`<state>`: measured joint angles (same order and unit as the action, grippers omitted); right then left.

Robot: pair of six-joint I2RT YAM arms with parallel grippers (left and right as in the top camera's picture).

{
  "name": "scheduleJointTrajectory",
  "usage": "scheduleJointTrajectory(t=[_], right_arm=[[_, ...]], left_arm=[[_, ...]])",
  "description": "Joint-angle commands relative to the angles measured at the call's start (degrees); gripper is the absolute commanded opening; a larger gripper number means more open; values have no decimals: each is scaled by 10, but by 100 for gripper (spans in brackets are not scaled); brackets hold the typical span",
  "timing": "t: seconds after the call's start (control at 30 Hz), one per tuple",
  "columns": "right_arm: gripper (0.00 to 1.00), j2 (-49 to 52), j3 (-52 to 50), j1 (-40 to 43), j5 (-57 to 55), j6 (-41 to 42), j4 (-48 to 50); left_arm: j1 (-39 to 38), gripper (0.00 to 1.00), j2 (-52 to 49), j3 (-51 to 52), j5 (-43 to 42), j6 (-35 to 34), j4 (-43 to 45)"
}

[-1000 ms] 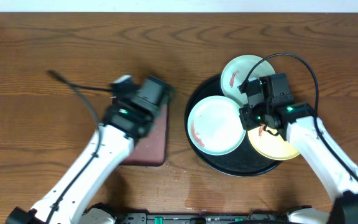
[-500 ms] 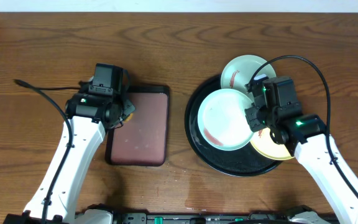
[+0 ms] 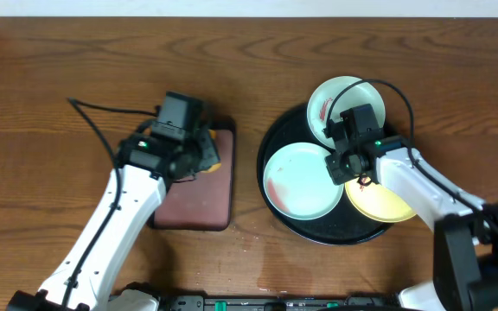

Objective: Clean dirty plates on tray and stack at the side
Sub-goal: 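Carry the sponge back to the small tray with the left gripper, then bring the sponge back and scrub the lower plate again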

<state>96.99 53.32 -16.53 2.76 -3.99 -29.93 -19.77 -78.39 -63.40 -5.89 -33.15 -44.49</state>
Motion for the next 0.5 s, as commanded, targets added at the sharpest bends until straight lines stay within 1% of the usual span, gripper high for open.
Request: scheduleJointTrajectory(t=[0.0, 0.1, 0.23, 0.33, 0.47], right_arm=[[1, 17, 9, 5, 5, 0, 7], [1, 19, 9, 5, 5, 1, 10], [1, 19, 9, 5, 5, 1, 13], [1, 19, 9, 5, 7, 10, 19], [1, 19, 9, 5, 20, 14, 25]], left_arm=[[-34, 7, -4, 2, -7, 14, 18], [-69, 7, -11, 2, -16, 6, 44], [-110, 7, -39, 2, -16, -48, 70], [-137, 7, -79, 2, -16, -84, 105], [-175, 8, -149, 2, -17, -112, 171]])
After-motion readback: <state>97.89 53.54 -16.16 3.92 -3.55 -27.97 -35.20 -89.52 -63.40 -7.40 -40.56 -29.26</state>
